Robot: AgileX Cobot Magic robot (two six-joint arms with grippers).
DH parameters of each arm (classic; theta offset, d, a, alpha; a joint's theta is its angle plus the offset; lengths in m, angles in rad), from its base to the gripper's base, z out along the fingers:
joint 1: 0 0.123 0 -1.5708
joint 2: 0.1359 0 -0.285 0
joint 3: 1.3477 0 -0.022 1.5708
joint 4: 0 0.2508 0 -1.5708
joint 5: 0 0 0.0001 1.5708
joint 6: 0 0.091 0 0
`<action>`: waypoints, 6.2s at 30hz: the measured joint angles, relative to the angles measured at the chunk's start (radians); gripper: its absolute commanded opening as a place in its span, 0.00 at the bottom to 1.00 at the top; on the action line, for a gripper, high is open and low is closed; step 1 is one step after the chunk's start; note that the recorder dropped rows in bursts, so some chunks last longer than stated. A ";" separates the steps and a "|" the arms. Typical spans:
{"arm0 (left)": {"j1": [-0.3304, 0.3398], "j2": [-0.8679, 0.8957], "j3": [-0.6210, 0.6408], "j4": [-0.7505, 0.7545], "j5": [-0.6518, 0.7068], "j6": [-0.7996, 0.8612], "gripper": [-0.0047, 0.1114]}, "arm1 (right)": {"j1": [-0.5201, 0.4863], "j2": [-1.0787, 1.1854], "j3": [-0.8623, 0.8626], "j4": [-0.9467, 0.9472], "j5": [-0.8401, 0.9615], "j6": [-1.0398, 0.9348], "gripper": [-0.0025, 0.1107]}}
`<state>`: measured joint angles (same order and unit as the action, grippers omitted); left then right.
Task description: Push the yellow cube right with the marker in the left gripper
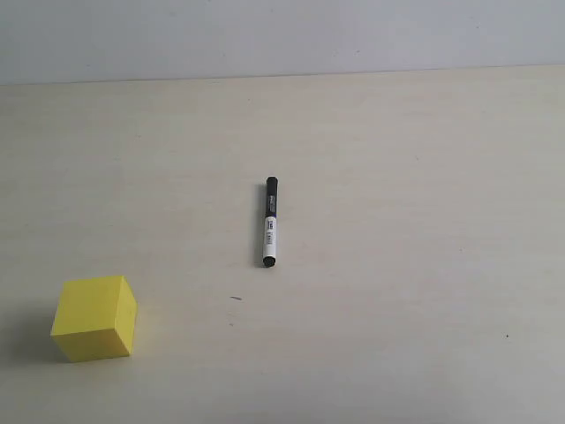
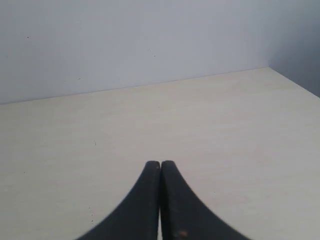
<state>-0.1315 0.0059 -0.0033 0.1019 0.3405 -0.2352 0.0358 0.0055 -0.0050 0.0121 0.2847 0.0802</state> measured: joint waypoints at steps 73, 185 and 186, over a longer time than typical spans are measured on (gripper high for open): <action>-0.612 2.045 -1.683 -0.052 0.858 -0.206 0.39 | 0.000 0.000 0.000 0.000 0.002 0.001 0.02; -0.616 2.078 -1.725 -0.167 0.839 -0.033 0.04 | 0.000 0.000 0.000 0.000 0.002 0.001 0.02; -0.616 2.048 -1.722 -0.167 0.851 -0.020 0.04 | 0.000 0.000 0.000 0.000 0.002 0.001 0.02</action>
<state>-0.7476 2.0543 -1.7254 -0.0651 1.1913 -0.2549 0.0358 0.0055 -0.0050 0.0121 0.2867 0.0810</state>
